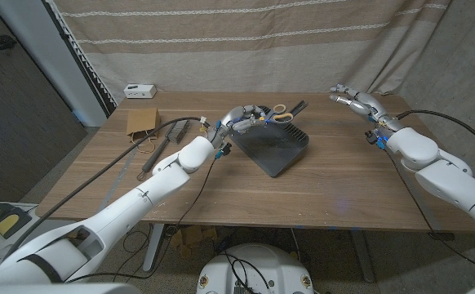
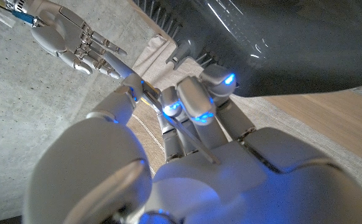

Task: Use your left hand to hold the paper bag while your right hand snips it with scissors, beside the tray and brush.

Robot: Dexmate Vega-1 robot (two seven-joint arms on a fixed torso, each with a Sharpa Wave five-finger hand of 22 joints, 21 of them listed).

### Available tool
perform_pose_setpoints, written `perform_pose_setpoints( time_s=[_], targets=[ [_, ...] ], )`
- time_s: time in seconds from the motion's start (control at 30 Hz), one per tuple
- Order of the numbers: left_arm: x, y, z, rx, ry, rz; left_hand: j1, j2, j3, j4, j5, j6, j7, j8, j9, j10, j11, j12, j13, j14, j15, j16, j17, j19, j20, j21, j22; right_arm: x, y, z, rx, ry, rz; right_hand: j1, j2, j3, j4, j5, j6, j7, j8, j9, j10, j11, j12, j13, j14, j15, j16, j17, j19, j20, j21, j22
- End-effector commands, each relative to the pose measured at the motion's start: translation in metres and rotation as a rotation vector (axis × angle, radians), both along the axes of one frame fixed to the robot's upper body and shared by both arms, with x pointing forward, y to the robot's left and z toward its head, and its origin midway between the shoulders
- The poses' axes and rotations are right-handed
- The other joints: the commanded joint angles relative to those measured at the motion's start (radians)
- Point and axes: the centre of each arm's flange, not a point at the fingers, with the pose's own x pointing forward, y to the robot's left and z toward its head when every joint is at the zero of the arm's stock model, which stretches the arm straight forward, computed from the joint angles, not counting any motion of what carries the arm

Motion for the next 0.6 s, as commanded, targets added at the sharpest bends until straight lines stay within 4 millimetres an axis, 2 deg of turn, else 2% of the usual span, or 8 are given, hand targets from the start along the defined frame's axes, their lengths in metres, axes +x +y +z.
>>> perform_pose_setpoints(
  time_s=[0.03, 0.1, 0.2, 0.53, 0.6],
  targets=[
    [0.0061, -0.0064, 0.0031, 0.042, -0.002, -0.019, -0.14, 0.155, 0.131, 0.121, 0.005, 0.147, -0.033, 0.111, 0.007, 0.106, -0.099, 0.119, 0.002, -0.001, -0.001, 0.007, 0.004, -0.001, -0.054, 0.002, 0.004, -0.0035, 0.0063, 0.0005, -0.046, -0.004, -0.02, 0.014, -0.002, 0.006, 0.002, 0.002, 0.01, 0.001, -0.003, 0.003, -0.002, -0.003, 0.005, 0.002, -0.002, -0.057, 0.006, 0.0, -0.003, -0.008, 0.001, 0.004],
    [0.0062, -0.0074, 0.0032, 0.044, -0.004, -0.021, -0.14, 0.155, 0.13, 0.12, 0.005, 0.153, -0.03, 0.11, -0.001, 0.105, -0.099, 0.119, 0.002, 0.0, -0.001, 0.007, 0.004, -0.004, -0.054, -0.001, -0.002, -0.0045, 0.0073, 0.0017, -0.067, 0.0, -0.03, 0.017, -0.003, 0.006, 0.002, 0.002, 0.007, 0.002, -0.006, 0.003, -0.009, 0.008, 0.003, 0.001, -0.002, -0.056, 0.006, 0.0, -0.003, -0.008, 0.001, 0.004],
    [0.006, -0.0089, 0.0035, 0.048, -0.013, -0.023, -0.141, 0.155, 0.131, 0.121, 0.005, 0.151, -0.031, 0.113, 0.0, 0.102, -0.099, 0.119, 0.003, -0.002, -0.001, 0.01, 0.006, -0.006, -0.054, -0.001, -0.002, -0.0048, 0.008, 0.0023, -0.09, 0.011, -0.046, 0.028, -0.006, 0.007, 0.0, 0.003, 0.007, 0.002, -0.009, 0.003, -0.006, -0.016, 0.003, 0.001, -0.003, -0.057, 0.005, -0.001, -0.001, -0.004, 0.001, 0.003],
    [0.0065, -0.0129, 0.0073, 0.072, -0.03, -0.027, -0.142, 0.156, 0.13, 0.12, 0.005, 0.144, -0.03, 0.115, -0.001, 0.101, -0.099, 0.119, 0.002, -0.002, -0.001, 0.011, 0.006, -0.004, -0.054, 0.002, -0.004, -0.0051, 0.01, 0.0027, -0.123, 0.029, -0.072, 0.051, -0.01, 0.012, -0.005, 0.006, 0.034, -0.003, -0.002, 0.004, -0.006, -0.01, 0.002, 0.001, -0.004, -0.056, 0.004, -0.001, -0.001, 0.003, 0.001, 0.003],
    [0.0066, -0.0131, 0.0076, 0.075, -0.031, -0.027, -0.141, 0.157, 0.129, 0.119, 0.005, 0.143, -0.029, 0.115, -0.004, 0.101, -0.099, 0.119, 0.002, -0.006, -0.001, 0.005, 0.0, -0.006, -0.054, 0.0, -0.008, -0.0068, 0.0111, 0.0034, -0.127, 0.026, -0.081, 0.061, -0.013, 0.014, -0.007, 0.008, 0.044, -0.006, 0.0, 0.004, 0.003, -0.022, 0.005, 0.001, -0.003, -0.063, 0.005, -0.001, -0.002, 0.007, 0.0, 0.003]
  ],
)
